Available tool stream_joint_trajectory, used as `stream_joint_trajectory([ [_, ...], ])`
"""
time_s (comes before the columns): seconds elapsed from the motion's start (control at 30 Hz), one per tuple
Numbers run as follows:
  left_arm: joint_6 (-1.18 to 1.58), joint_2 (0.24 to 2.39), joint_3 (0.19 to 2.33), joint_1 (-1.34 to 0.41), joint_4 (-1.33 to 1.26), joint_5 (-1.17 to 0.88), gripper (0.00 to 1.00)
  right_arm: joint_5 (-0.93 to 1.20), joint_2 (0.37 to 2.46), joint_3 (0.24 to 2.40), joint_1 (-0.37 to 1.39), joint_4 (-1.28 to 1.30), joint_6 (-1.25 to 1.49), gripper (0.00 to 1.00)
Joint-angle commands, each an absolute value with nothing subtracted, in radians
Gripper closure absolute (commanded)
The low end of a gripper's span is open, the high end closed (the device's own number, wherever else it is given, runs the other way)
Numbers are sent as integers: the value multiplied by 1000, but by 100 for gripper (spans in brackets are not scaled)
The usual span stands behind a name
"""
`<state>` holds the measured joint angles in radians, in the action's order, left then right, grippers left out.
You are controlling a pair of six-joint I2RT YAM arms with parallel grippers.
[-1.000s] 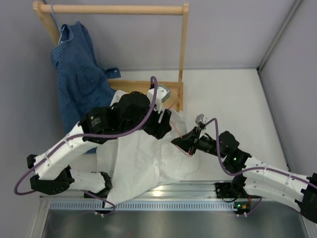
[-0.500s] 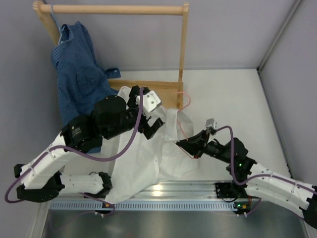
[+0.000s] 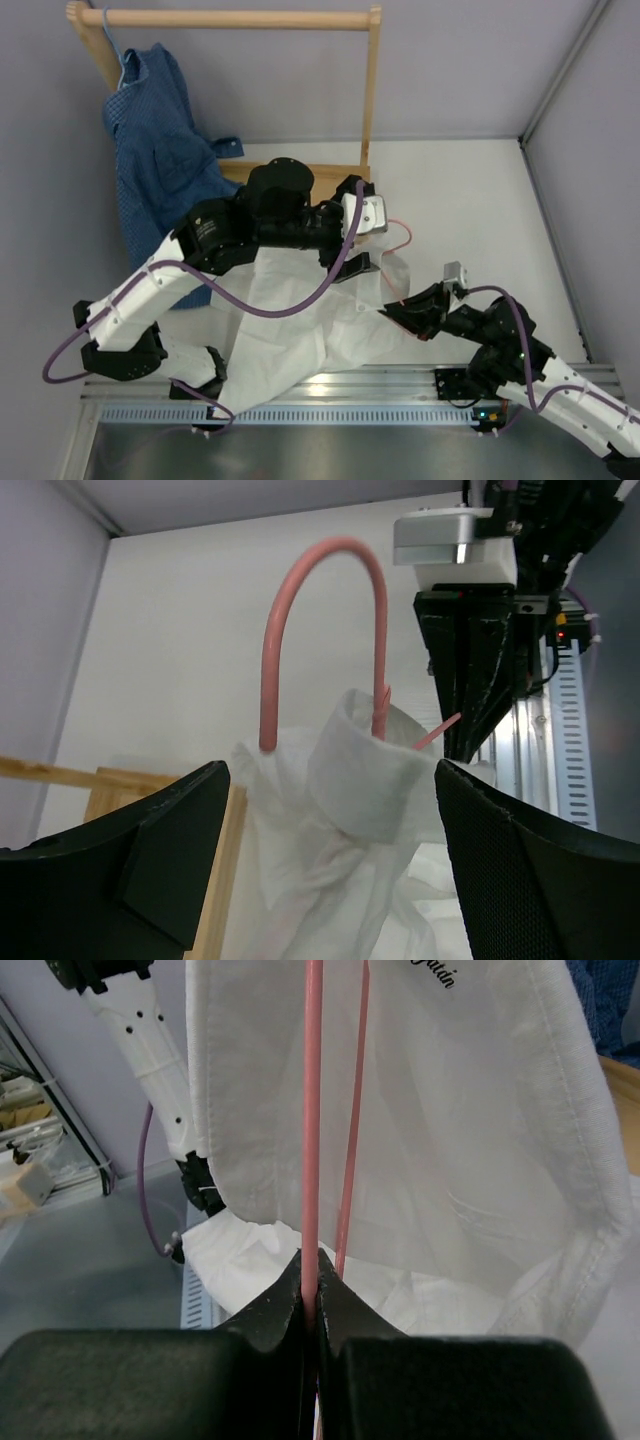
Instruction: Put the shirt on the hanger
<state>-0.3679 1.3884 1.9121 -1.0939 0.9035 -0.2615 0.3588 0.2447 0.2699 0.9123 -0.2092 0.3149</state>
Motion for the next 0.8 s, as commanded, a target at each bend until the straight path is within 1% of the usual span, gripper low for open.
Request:
stream_joint_trajectory([
  [0.0, -365, 1405, 1994, -1088, 995, -448, 13, 420, 186, 343, 922, -75, 255, 100],
  [0.07, -361, 1407, 1993, -1083, 994, -484, 14, 442, 176, 357, 922, -48, 241, 100],
  [0.13, -356, 1413, 1983, -1077, 1009, -523, 16, 457, 170, 380, 922, -26, 224, 100],
  [0.23, -354, 1413, 1960, -1069, 1031, -581, 30, 460, 172, 399, 922, -3, 213, 100],
  [0.27, -356, 1410, 1951, -1062, 1037, -595, 33, 460, 170, 406, 922, -2, 212, 100],
  [0.4, -359, 1381, 1901, -1005, 1040, -695, 34, 475, 170, 410, 922, -2, 204, 100],
  [0.47, -356, 1374, 1887, -958, 1040, -728, 33, 486, 169, 407, 922, -9, 204, 100],
  [0.57, -354, 1384, 1891, -937, 1039, -755, 33, 512, 172, 402, 922, -34, 210, 100],
  [0.6, -351, 1388, 1894, -936, 1039, -759, 34, 520, 175, 402, 922, -38, 212, 100],
  [0.63, -351, 1393, 1898, -936, 1039, -775, 39, 528, 182, 402, 922, -44, 212, 100],
  [0.67, -350, 1397, 1905, -936, 1039, -784, 41, 534, 189, 406, 923, -44, 212, 100],
  [0.77, -342, 1420, 1911, -936, 1039, -828, 44, 546, 207, 417, 922, -45, 209, 100],
])
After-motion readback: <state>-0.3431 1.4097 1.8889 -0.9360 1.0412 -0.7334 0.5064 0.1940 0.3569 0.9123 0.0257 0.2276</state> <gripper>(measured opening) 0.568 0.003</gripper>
